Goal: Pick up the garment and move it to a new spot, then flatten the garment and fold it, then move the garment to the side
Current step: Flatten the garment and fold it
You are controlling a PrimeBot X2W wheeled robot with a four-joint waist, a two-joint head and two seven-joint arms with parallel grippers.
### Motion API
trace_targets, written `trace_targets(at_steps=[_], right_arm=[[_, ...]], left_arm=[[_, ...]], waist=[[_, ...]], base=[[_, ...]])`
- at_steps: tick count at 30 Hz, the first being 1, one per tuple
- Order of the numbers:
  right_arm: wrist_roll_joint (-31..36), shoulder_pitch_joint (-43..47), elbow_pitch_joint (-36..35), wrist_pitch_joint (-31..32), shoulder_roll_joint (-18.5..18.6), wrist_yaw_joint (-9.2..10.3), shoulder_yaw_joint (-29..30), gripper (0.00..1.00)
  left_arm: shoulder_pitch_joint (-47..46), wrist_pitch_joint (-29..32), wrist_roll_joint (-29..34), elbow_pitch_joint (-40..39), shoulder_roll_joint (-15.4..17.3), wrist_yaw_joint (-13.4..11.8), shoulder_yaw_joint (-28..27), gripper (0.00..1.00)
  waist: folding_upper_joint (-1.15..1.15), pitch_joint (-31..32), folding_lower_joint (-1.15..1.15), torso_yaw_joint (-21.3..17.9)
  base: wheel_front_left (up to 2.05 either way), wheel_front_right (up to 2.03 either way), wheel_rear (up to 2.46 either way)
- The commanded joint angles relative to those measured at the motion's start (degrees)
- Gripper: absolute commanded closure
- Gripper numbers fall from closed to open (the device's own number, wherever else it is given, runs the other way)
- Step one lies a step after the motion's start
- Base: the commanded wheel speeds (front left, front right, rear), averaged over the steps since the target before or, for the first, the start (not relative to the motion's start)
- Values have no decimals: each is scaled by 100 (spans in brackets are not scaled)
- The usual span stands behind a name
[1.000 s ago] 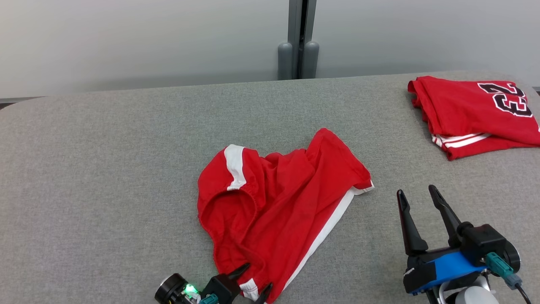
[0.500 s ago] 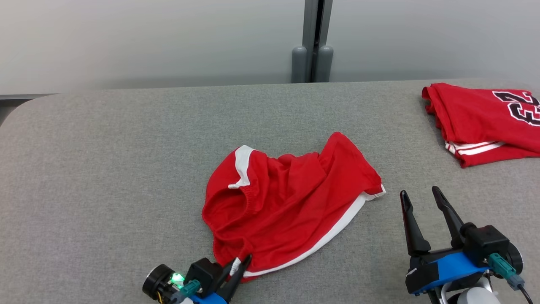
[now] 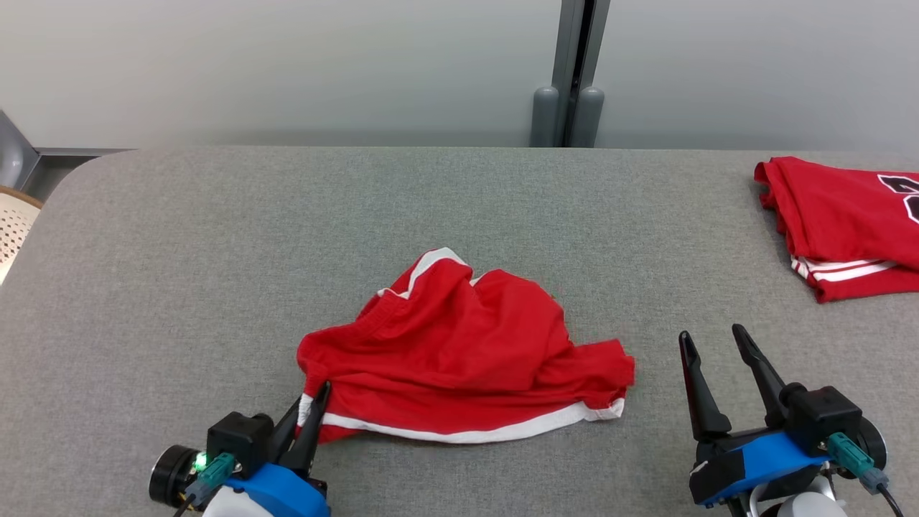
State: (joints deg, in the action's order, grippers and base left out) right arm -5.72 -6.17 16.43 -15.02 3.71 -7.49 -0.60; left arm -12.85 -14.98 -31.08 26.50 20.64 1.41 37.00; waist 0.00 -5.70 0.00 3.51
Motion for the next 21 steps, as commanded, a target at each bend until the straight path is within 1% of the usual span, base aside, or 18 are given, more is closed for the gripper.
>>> trace_targets(at_steps=[1, 2, 3, 4, 9, 17, 21], right_arm=[[-35, 42, 40, -19, 43, -1, -17, 0], [-43, 34, 57, -18, 49, -1, -27, 0], [-49, 27, 70, -19, 56, -1, -36, 0], [-49, 27, 70, -19, 56, -1, -36, 0], [-72, 2, 124, -18, 88, -1, -59, 0], [-103, 22, 111, -18, 95, -1, -103, 0], [-110, 63, 105, -18, 102, -1, -139, 0]], left_arm=[[145, -24, 16, -22, 3, -51, -161, 86], [182, -24, 35, -32, -21, -49, -256, 62], [206, -23, 54, -62, -55, -45, -354, 0], [206, -23, 54, -62, -55, -45, -354, 0], [401, -25, 280, -327, -300, 19, -865, 0], [715, -25, 872, -1102, -764, 149, -2028, 0], [846, -25, 1187, -1315, -948, 226, -2577, 0]], waist=[[0, 6, 0, 11], [0, 11, 0, 14], [0, 17, 0, 17], [0, 17, 0, 17], [0, 67, 0, 26], [0, 157, 0, 30], [0, 199, 0, 5]], base=[[0, 0, 0], [0, 0, 0], [0, 0, 0], [0, 0, 0], [0, 0, 0], [0, 0, 0], [0, 0, 0]])
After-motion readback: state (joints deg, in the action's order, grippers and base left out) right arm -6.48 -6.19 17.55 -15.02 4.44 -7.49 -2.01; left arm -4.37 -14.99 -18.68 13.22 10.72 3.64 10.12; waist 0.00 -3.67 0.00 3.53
